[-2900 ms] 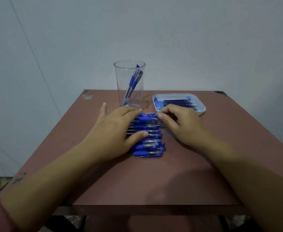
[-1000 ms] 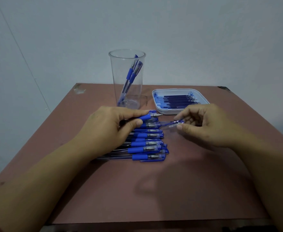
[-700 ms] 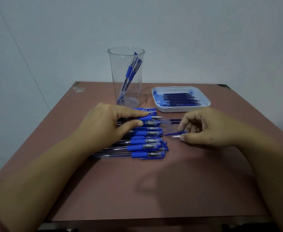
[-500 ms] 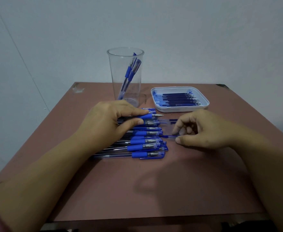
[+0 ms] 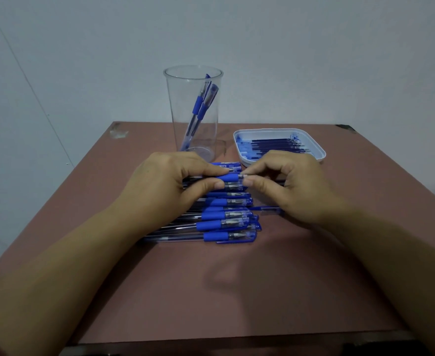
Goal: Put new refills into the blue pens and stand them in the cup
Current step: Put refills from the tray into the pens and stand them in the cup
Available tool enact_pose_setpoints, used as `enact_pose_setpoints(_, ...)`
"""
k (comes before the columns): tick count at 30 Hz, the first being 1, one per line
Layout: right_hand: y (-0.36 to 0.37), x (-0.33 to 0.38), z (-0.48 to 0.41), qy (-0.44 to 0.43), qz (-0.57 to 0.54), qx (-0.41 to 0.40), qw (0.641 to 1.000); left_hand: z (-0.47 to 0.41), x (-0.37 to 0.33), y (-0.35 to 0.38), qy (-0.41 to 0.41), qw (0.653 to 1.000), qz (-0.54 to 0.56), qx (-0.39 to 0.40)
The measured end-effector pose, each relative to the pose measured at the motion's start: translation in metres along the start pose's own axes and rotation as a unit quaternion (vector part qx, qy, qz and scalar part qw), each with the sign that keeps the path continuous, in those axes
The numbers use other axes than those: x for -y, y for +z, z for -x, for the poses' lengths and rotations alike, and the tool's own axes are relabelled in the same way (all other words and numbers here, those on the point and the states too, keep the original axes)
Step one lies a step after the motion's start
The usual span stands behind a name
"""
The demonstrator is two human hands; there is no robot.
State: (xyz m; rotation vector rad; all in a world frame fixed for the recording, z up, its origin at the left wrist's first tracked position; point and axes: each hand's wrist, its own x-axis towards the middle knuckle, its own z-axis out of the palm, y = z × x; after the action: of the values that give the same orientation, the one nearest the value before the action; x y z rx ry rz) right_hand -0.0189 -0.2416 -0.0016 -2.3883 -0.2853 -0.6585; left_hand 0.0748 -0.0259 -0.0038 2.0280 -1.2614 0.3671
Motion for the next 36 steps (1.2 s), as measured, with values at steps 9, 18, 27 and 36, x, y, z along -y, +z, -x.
enact_pose_setpoints(9, -0.0034, 0.0015, -0.0015, 0.019, -0.046, 0.012, 0.999, -0.0018, 0.0008, 0.0003, 0.010, 1.000, -0.013, 0.001)
enact_pose_setpoints(18, -0.0042, 0.0000, -0.0006, 0.012, -0.051, 0.014, 0.999, -0.0022, 0.0006, 0.0011, 0.006, 1.000, -0.013, 0.006)
enact_pose_setpoints(27, -0.0077, 0.0023, 0.0007, 0.010, -0.067, 0.003, 0.998, -0.0029, -0.0020, 0.0010, 0.006, 1.000, -0.002, -0.004)
enact_pose_setpoints(36, -0.0072, 0.0002, 0.0021, 0.024, -0.059, 0.013, 0.998, -0.0023, -0.0020, 0.0008, 0.010, 1.000, -0.005, 0.000)
